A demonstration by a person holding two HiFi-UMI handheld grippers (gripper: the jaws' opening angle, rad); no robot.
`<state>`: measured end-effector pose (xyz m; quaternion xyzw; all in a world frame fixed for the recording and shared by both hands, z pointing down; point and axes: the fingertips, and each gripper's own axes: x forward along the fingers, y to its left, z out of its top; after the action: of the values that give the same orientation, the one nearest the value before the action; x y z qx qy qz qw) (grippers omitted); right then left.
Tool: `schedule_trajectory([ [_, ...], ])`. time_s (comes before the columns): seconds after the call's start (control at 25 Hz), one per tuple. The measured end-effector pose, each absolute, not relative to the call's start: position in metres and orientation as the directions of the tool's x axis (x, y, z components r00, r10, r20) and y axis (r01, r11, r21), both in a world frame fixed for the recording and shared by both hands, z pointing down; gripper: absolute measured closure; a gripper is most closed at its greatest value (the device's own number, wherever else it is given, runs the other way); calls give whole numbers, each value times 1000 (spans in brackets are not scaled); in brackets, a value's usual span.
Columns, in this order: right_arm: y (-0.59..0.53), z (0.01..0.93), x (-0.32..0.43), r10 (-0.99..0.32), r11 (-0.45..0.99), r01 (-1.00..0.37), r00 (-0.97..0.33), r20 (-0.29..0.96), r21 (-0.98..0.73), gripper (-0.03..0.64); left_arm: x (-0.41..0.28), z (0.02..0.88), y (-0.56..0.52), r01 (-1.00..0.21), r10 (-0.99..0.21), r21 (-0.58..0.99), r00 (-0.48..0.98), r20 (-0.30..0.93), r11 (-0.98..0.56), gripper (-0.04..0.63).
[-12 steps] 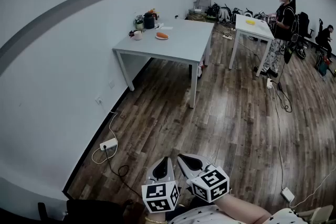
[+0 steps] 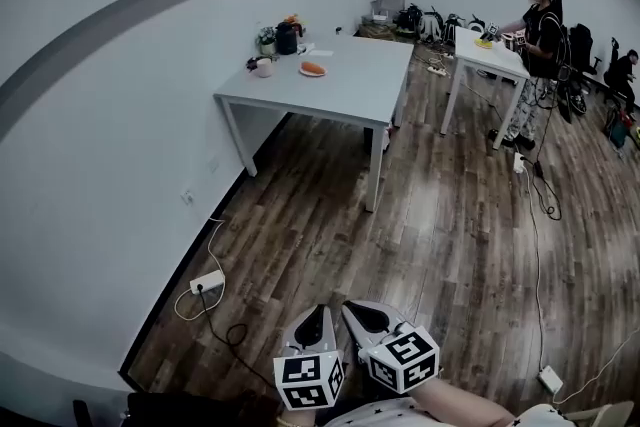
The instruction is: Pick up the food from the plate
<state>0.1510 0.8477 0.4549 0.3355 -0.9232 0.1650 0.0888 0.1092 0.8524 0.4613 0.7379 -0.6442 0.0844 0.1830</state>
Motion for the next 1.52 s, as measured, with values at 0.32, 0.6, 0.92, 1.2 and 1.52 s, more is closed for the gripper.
schedule_trajectory([
  [0.32, 713, 449, 129, -578, 744, -628, -777, 251, -230, 618, 84, 461, 722, -985, -925, 155, 130, 357, -78, 588],
  [0.6, 587, 430, 127, -558, 778, -600, -796, 235, -186, 617, 86, 438, 594, -986, -941, 154, 114, 319, -67, 588],
  [0.92, 494, 437, 121, -556, 772, -602, -794, 245, -201, 617, 80, 446, 497, -988, -930, 147, 106, 352, -57, 588],
  [1.2, 403, 449, 106, -583, 738, -636, -769, 261, -225, 617, 62, 458, 409, -984, -918, 153, 140, 370, -88, 588],
  [1.52, 258, 450, 47, -630, 696, -687, -724, 282, -208, 617, 7, 450, 255, -974, -902, 132, 220, 371, -184, 588],
])
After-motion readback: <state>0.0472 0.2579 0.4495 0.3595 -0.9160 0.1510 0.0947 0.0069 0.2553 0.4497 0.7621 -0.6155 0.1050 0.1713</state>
